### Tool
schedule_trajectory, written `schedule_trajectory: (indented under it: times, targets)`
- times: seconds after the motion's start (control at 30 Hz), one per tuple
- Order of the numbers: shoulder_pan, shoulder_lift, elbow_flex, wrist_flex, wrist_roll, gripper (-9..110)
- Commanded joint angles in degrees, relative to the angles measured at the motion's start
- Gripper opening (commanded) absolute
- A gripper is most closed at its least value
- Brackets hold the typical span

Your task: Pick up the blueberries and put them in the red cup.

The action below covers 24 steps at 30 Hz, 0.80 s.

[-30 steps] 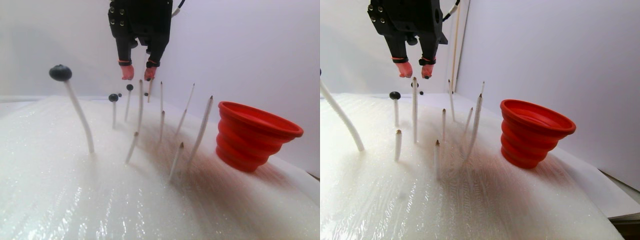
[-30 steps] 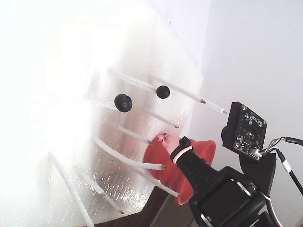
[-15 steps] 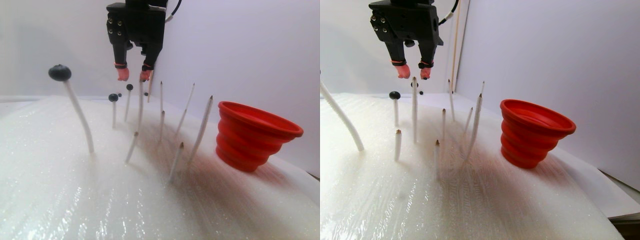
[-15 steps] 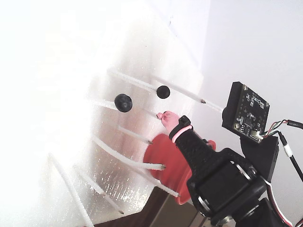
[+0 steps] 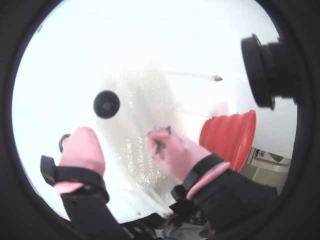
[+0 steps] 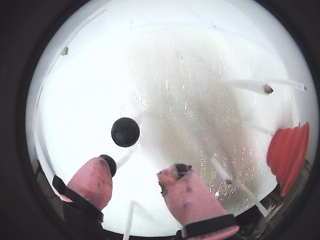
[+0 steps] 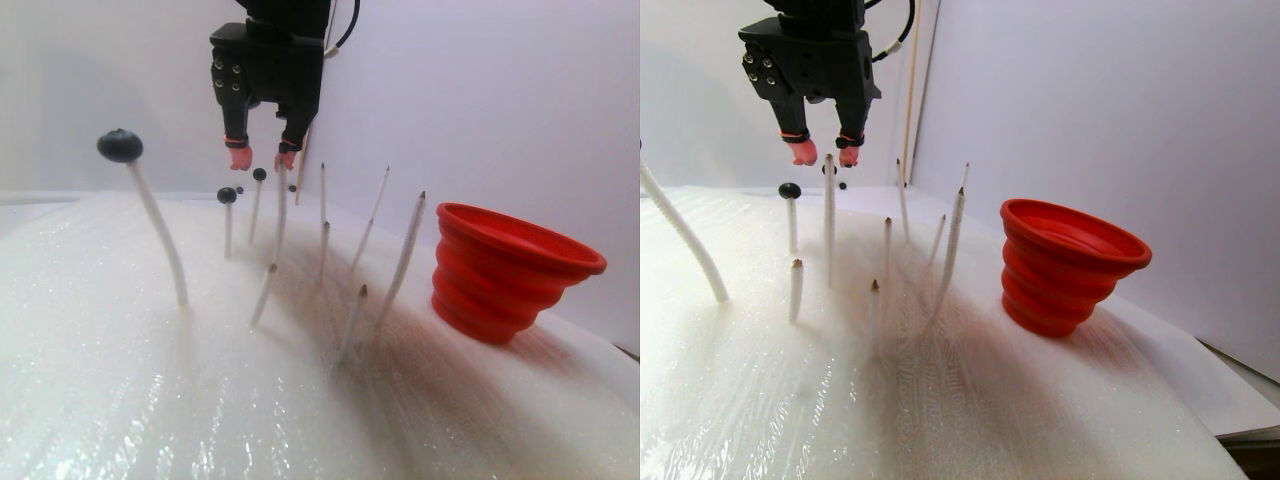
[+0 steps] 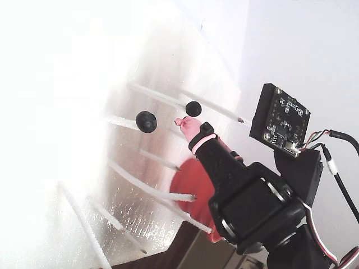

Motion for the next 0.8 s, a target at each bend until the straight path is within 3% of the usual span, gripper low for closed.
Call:
schedule_trajectory:
  times: [0.0, 0.77]
  targets:
    - [-0.09, 0.26, -5.45, -2.11, 0.18, 19]
    - [-0.97, -5.10, -7.65, -6.68, 0.09, 19]
